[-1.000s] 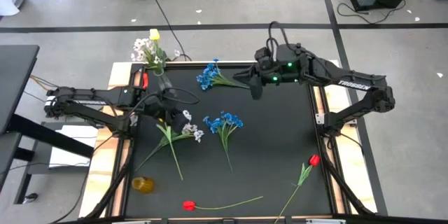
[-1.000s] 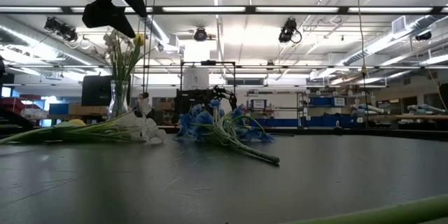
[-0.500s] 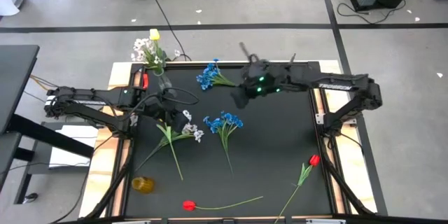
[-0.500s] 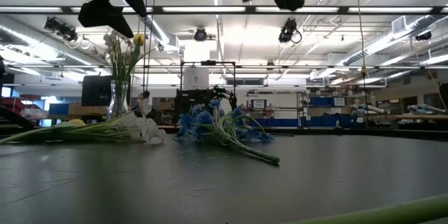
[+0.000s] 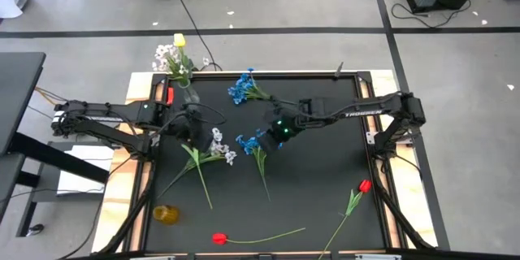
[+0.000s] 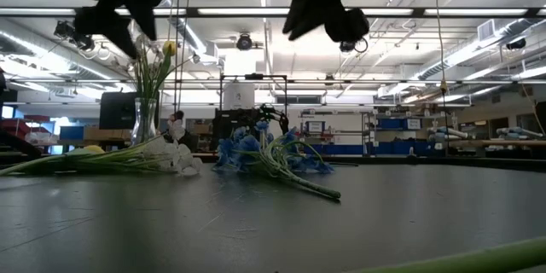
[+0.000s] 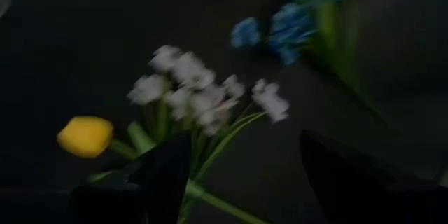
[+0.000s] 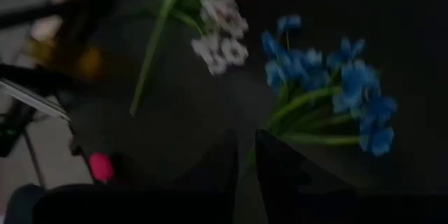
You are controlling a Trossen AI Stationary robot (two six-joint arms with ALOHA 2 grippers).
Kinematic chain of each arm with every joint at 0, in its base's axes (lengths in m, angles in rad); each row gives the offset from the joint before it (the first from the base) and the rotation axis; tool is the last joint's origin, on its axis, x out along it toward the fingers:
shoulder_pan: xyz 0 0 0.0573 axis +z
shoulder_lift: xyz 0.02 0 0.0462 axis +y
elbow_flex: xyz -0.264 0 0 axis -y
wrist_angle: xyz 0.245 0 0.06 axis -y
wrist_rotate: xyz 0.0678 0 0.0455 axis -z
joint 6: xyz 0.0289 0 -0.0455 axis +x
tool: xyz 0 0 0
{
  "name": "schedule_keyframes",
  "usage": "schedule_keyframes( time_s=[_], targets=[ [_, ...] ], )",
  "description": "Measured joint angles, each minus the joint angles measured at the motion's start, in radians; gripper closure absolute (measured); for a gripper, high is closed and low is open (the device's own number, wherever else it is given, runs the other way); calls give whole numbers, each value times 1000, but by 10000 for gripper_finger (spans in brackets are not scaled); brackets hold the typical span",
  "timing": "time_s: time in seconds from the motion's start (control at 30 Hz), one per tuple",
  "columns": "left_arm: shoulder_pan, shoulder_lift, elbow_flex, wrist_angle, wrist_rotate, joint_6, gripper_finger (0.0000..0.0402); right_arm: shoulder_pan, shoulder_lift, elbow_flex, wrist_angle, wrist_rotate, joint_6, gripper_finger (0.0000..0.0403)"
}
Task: Sort flowers into vase by color
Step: Put the yellow flower into the transparent vase
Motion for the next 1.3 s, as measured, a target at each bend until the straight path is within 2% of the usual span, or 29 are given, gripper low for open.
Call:
schedule_keyframes(
  time_s=[0.3, 0.53, 0.67, 0.77, 0.9, 1.03, 1.3],
  targets=[
    [0, 0, 0, -60, -6, -65, 132, 68, 85, 0, -26, -38, 18, 325],
    [-14, 0, 0, -63, 15, -163, 132, 129, 127, 0, -72, 26, 0, 285],
    [-58, 9, -4, -64, 20, -227, 132, 149, 122, -14, -110, 85, -21, 267],
    [-112, 27, -8, -73, 21, -287, 132, 156, 121, -15, -150, 90, -26, 261],
    [-185, 80, -8, -78, 16, -355, 132, 172, 115, -15, -162, 91, -22, 259],
    [-240, 167, -8, -75, -20, -513, 134, 178, 115, -15, -156, 90, 14, 259],
    [-355, 334, -8, -70, 12, -673, 170, 175, 114, -15, -106, 80, 127, 259]
  ],
)
